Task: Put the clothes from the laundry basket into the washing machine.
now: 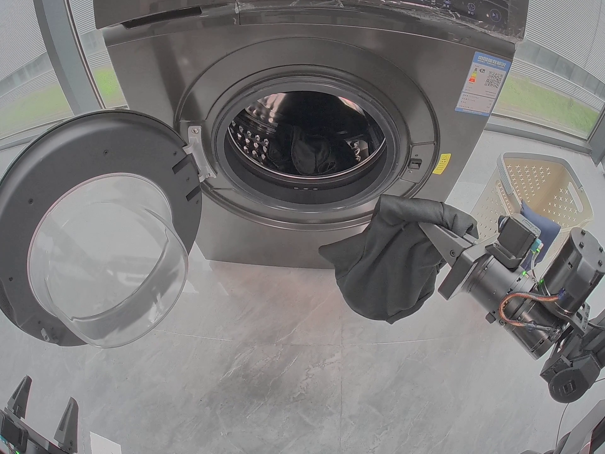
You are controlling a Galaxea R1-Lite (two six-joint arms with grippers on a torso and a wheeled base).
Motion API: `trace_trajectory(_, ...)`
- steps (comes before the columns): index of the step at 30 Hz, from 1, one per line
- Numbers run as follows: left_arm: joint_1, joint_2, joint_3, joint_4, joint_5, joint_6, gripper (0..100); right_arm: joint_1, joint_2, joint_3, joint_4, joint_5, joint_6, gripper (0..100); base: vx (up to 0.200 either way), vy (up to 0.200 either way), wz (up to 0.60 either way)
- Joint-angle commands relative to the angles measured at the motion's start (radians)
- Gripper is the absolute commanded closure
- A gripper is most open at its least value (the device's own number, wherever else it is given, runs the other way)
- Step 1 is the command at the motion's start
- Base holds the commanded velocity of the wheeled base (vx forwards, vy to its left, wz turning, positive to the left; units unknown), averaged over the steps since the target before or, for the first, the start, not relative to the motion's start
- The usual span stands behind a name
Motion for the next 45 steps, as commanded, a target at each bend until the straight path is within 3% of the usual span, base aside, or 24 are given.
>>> trace_trajectory(1,0.000,-0.015,0.016,-0.001,0.001,-0.001,0,0.001,0.002,0.000,-0.001,0.000,0.000,100,0.000,0.000,0.00)
trace_trajectory(9,0.000,-0.015,0.016,-0.001,0.001,0.000,0,0.005,0.023,-0.006,-0.002,0.002,-0.001,100,0.075,0.000,0.00)
trace_trajectory(15,0.000,-0.015,0.016,0.001,-0.004,0.013,0,0.059,0.074,-0.025,-0.005,0.000,-0.003,100,0.000,0.000,0.00)
trace_trajectory(18,0.003,-0.015,0.018,0.002,-0.005,0.042,0,0.081,0.086,-0.097,0.004,-0.001,-0.006,100,0.000,0.000,0.00)
trace_trajectory(25,0.003,-0.016,0.018,0.001,-0.013,0.043,0,0.093,0.117,-0.184,0.001,-0.001,-0.006,100,0.000,0.000,0.00)
trace_trajectory(28,0.004,-0.016,0.004,-0.034,-0.011,0.039,0,0.114,0.119,-0.189,-0.001,-0.001,-0.006,100,0.000,0.000,0.00)
trace_trajectory(29,0.007,0.002,-0.077,-0.123,-0.020,0.033,0,0.127,0.120,-0.193,0.006,0.000,-0.006,100,0.000,0.000,0.00)
trace_trajectory(32,-0.008,0.073,-0.173,-0.152,-0.080,0.040,0,0.142,0.123,-0.198,0.009,0.010,-0.006,100,0.000,0.000,0.00)
trace_trajectory(35,-0.057,0.191,-0.176,-0.073,-0.267,0.031,0,0.162,0.160,-0.225,-0.004,0.010,-0.003,100,0.000,0.000,0.00)
trace_trajectory(38,-0.077,0.324,-0.148,-0.065,-0.390,0.033,0,0.162,0.174,-0.247,-0.002,0.008,-0.003,100,0.000,0.000,0.00)
trace_trajectory(39,-0.077,0.324,-0.148,-0.065,-0.390,0.033,0,0.162,0.174,-0.247,-0.002,0.008,-0.003,100,0.000,0.000,0.00)
trace_trajectory(40,-0.086,0.421,-0.136,-0.070,-0.474,0.045,0,0.162,0.185,-0.264,-0.001,0.008,-0.003,100,0.000,0.000,0.00)
trace_trajectory(42,-0.098,0.507,-0.139,-0.096,-0.533,0.045,0,0.160,0.192,-0.278,0.002,0.008,-0.003,100,0.000,0.000,0.00)
trace_trajectory(45,-0.121,0.642,-0.140,-0.194,-0.562,0.047,0,0.157,0.206,-0.294,0.007,0.008,-0.003,100,0.000,0.000,0.00)
